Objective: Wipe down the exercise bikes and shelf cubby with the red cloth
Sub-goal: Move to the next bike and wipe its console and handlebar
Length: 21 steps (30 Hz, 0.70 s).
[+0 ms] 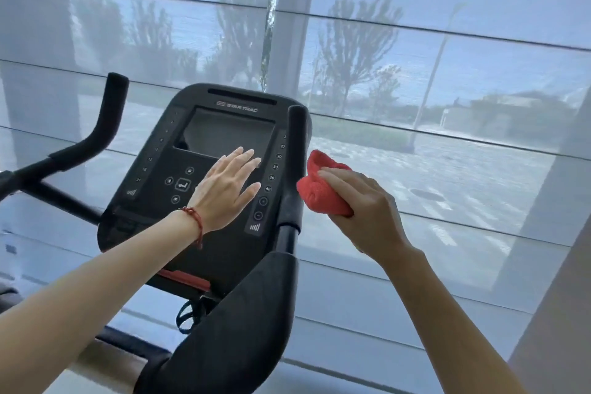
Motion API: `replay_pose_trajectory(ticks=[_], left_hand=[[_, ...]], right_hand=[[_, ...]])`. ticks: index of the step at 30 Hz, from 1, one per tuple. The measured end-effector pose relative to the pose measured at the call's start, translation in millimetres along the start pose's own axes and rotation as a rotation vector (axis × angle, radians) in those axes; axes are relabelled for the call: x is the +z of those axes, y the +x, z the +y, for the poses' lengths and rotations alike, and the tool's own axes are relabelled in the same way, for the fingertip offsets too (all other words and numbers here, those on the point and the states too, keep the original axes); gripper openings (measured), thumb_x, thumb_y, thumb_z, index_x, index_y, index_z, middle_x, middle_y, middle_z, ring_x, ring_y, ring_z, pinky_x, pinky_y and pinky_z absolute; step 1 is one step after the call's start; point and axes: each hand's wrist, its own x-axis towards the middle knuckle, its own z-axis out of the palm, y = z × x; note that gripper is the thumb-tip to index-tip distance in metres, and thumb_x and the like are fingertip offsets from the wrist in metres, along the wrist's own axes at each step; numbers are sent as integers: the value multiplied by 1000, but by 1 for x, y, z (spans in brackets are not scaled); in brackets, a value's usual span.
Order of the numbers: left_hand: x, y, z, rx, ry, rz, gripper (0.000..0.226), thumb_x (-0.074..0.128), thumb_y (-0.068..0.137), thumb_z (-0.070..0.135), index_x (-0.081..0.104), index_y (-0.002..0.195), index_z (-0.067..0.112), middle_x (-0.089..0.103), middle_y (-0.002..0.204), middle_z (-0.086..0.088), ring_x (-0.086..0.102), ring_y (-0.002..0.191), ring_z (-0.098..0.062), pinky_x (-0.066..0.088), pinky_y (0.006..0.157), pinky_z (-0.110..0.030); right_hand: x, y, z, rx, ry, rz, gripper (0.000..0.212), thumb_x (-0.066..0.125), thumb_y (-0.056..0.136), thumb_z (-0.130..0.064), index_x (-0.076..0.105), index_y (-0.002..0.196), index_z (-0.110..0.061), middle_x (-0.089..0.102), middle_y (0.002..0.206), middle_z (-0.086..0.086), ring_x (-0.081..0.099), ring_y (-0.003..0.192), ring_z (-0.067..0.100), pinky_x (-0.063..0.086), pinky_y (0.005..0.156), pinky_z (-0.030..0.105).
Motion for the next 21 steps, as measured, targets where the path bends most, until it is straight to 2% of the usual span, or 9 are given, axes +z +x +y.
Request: replay_pose_trajectory(ticks=[5,9,12,15,19,21], left_hand=[[37,9,-32,42,2,-61,66,18,85,48,36,135,9,34,147,-12,20,139,-25,18,115,-43],[64,12,-52,94,14,-114,68,18,85,49,34,137,9,28,150,-12,16,140,-26,15,115,-43],[81,16,-65,106,14,-149,62,25,88,46,31,138,10,23,152,-10,12,141,-23,10,116,-41],[92,17,-79,85,8,-173,62,27,87,44,28,140,12,19,153,-9,10,142,-23,8,116,-41],[101,14,-91,134,57,-188,69,13,84,51,22,142,14,15,154,-8,10,142,-24,9,117,-42],[102,14,-94,155,65,-182,69,13,84,50,24,141,13,19,153,-10,13,141,-26,11,116,-44]], right_hand=[[28,15,-4,-17,-86,-28,47,78,67,0,65,113,-8,67,114,3,59,106,20,39,86,23],[49,24,-10,-60,-121,-109,44,79,68,-3,66,111,-6,68,113,6,62,104,24,50,85,35],[59,24,-13,-15,-112,-194,48,79,66,-3,65,112,-7,68,113,6,62,104,24,51,85,38],[58,24,-12,56,-52,-245,50,80,66,-7,64,114,-9,68,113,3,61,105,21,49,87,34],[50,27,-15,117,-21,-331,46,80,69,-16,65,113,-14,68,112,-2,59,104,14,43,86,23],[45,26,-18,133,10,-372,44,77,71,-22,64,113,-18,68,110,-5,60,102,12,47,84,26]])
